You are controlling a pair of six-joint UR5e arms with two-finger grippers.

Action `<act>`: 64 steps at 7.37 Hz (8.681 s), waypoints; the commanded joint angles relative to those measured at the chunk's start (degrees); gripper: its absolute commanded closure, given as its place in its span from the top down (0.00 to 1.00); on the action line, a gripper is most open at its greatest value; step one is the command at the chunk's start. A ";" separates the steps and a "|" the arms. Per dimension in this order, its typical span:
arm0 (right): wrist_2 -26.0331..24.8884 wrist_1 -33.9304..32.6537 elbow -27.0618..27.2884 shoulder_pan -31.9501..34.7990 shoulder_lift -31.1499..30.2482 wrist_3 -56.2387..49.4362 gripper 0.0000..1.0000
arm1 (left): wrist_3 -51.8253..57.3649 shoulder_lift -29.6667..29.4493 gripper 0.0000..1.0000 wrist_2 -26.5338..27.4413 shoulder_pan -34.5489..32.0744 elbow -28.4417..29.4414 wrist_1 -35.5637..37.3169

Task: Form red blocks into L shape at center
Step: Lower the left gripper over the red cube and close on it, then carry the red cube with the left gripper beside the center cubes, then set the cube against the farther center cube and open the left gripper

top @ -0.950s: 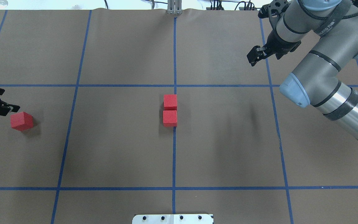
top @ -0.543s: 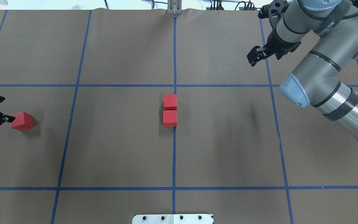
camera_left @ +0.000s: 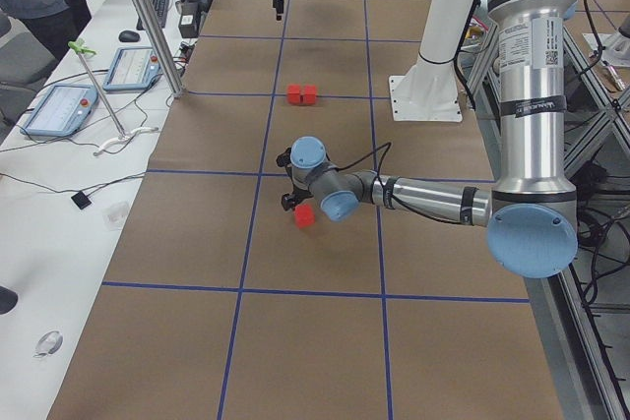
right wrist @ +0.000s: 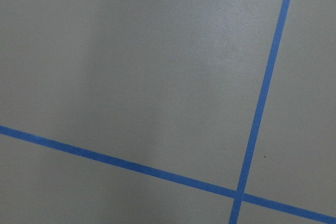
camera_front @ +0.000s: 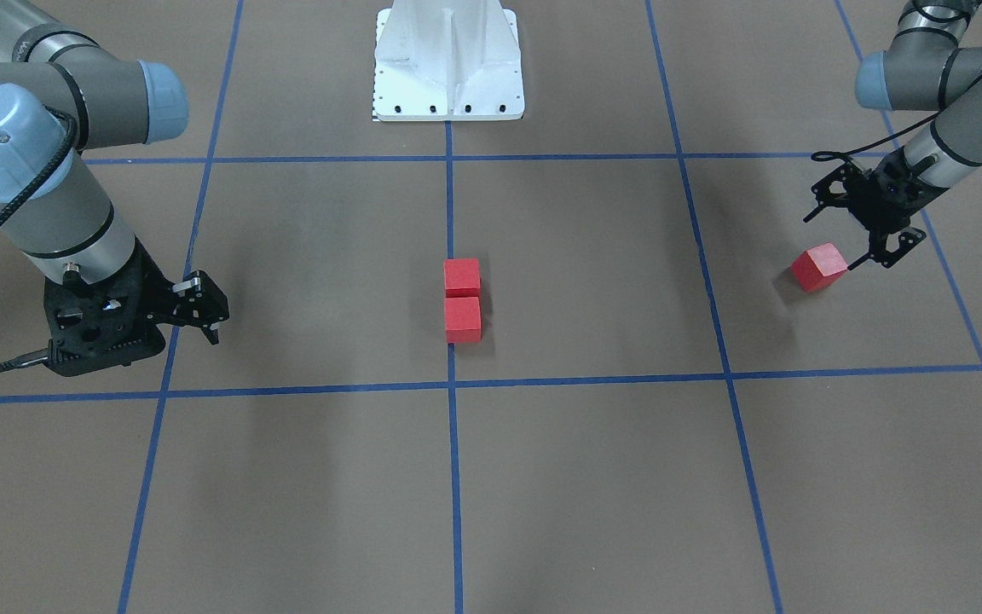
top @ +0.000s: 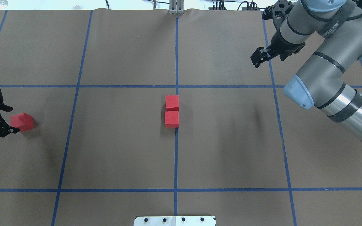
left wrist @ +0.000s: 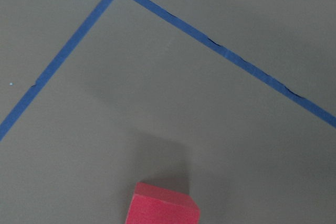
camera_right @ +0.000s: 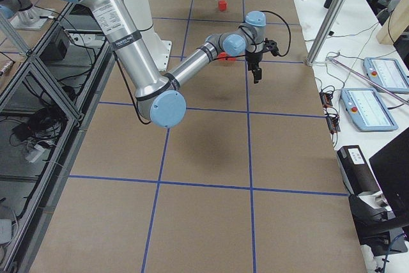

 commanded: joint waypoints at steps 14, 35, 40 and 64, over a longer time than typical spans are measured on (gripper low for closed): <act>-0.09 0.00 0.14 0.00 -0.29 0.47 1.00 | 2.61 -3.29 0.73 3.89 4.00 6.15 0.16; 4.04 -0.88 0.85 11.60 -10.22 -10.96 1.00 | 9.20 -49.17 0.00 14.00 17.36 19.95 22.31; 3.95 -0.88 0.85 11.60 -10.13 -9.47 1.00 | 9.63 -49.61 0.00 16.90 19.91 20.04 22.58; 4.04 -0.88 0.67 11.78 -9.87 -8.15 1.00 | 12.10 -53.66 0.79 19.45 22.37 22.50 24.16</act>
